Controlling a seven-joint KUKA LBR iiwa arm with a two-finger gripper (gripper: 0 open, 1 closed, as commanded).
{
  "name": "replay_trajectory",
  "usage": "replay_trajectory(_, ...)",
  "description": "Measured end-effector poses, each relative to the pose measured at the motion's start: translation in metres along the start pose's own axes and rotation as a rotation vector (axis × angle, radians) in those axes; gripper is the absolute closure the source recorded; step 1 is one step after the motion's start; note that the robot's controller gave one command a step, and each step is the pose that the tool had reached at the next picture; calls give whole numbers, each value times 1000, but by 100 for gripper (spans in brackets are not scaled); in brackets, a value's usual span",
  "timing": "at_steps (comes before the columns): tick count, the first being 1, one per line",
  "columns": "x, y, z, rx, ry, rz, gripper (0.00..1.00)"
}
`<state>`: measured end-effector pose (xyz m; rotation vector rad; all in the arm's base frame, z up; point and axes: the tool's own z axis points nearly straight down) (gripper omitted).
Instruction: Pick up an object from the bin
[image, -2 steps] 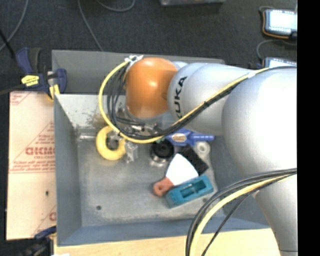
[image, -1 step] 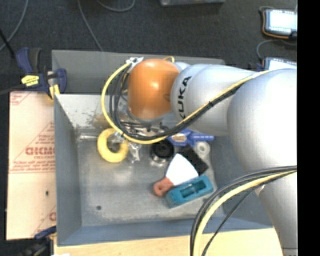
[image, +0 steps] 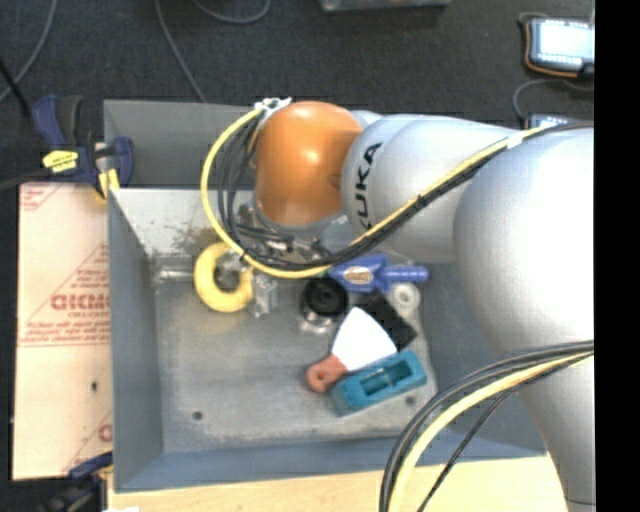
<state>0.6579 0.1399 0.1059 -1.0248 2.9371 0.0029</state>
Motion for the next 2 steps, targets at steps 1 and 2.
replay_trajectory(1, 4, -5, 20, -3, 3, -228, 100)
replay_trajectory(2, -2, -2, -64, -1, -3, -28, 100)
